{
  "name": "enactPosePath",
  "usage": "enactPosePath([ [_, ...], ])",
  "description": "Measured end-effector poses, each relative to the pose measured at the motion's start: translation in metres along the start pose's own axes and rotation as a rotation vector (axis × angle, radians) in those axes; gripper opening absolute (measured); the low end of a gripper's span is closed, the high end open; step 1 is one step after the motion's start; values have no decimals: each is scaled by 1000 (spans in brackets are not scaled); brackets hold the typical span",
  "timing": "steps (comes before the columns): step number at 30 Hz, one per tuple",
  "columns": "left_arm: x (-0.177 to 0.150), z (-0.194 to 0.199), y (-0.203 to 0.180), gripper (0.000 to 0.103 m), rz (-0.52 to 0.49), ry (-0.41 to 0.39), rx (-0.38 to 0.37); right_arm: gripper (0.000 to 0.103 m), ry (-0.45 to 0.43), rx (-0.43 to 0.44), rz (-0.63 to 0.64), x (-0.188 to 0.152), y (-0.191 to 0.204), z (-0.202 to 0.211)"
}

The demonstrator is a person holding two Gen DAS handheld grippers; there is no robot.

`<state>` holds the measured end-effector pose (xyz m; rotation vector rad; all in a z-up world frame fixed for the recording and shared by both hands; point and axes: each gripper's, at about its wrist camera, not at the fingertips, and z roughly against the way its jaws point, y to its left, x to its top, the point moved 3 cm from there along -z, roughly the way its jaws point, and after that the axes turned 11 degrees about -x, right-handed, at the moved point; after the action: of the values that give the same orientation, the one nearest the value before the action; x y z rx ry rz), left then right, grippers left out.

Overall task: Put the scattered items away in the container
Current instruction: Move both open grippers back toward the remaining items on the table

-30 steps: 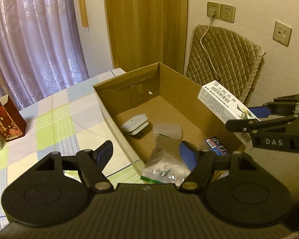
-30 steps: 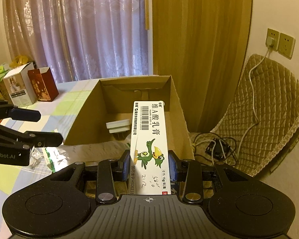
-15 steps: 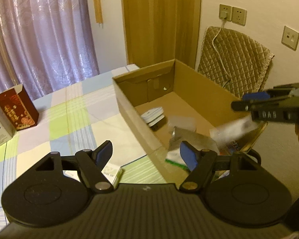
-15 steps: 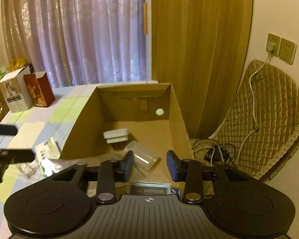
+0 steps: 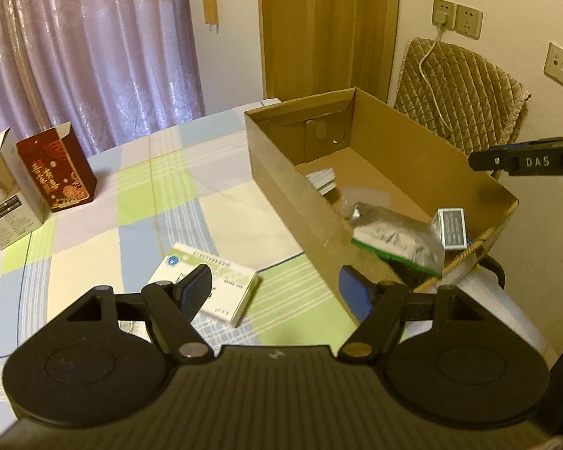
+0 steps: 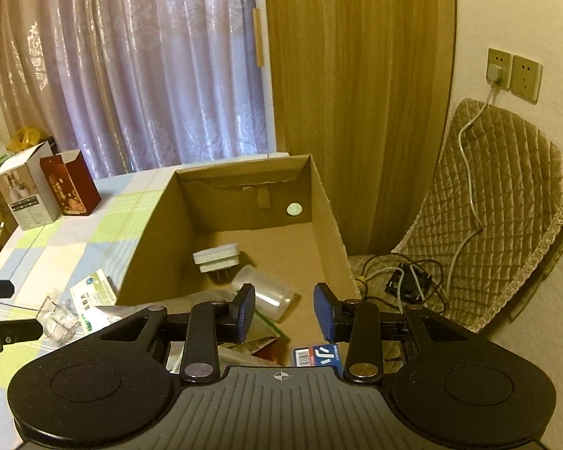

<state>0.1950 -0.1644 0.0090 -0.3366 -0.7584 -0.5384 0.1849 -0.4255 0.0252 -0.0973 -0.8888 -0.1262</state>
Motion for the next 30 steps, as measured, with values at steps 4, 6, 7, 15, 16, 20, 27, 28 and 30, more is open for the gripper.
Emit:
enactPosePath([
  [4, -13, 13, 6, 72, 12, 2, 15, 42, -16, 14, 3, 3, 10, 12],
  [6, -23, 22, 12, 72, 22, 3, 28, 42, -26, 25, 8, 5, 17, 19],
  [7, -29, 26, 15, 73, 27, 5, 34, 42, -30, 32, 11, 6, 21, 23],
  [15, -88, 63, 50, 73, 65, 42, 95, 42, -40, 123, 63, 2, 69, 49],
  [16, -95, 68, 55, 73, 72, 48, 105, 42, -42, 134, 66, 1, 75, 52],
  [20, -108, 81, 66, 73, 109, 64, 142, 83, -56, 187, 90, -6, 107, 67],
  [27, -122, 93, 93, 76, 160, 76, 196, 94, -61, 276, 211, -21, 166, 81],
  [28, -123, 93, 97, 77, 167, 75, 200, 94, -57, 291, 230, -24, 173, 82],
  [30, -125, 92, 105, 81, 173, 75, 208, 94, -54, 315, 277, -31, 188, 81],
])
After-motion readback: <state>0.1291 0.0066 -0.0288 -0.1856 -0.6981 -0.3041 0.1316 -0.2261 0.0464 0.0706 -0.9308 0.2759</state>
